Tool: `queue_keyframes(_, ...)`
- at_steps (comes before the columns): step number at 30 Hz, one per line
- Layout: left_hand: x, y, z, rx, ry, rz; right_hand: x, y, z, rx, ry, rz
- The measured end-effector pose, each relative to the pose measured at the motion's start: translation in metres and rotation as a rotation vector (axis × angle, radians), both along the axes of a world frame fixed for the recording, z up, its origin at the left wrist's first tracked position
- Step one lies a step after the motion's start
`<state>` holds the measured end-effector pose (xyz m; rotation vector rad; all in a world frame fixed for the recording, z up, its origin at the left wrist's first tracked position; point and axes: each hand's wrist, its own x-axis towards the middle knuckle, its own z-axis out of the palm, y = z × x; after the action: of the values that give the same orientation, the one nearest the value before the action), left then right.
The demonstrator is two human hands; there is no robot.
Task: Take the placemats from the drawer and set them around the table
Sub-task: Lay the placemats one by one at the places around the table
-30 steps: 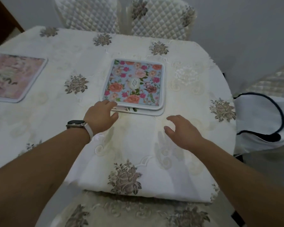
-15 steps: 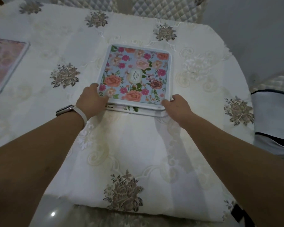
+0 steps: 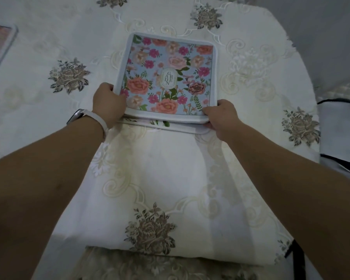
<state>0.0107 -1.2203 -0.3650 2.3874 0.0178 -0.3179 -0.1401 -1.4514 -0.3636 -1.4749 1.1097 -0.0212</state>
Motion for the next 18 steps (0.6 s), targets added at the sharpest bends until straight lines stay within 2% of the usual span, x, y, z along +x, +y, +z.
queue_keyframes(5,-0.021,0.009,0.003,-0.084,0.031,-0.014,-0.018,0.005,-0.002,-0.039,0.025,0.029)
queue_keyframes(11,-0.057,0.025,0.005,-0.221,0.078,-0.037,-0.042,0.013,0.000,-0.327,0.088,0.122)
queue_keyframes(15,-0.083,0.036,0.008,-0.285,0.112,-0.028,-0.063,0.023,0.007,-0.328,0.123,0.115)
queue_keyframes(18,-0.106,0.047,0.009,-0.303,0.144,-0.028,-0.087,0.032,0.010,-0.242,0.122,0.064)
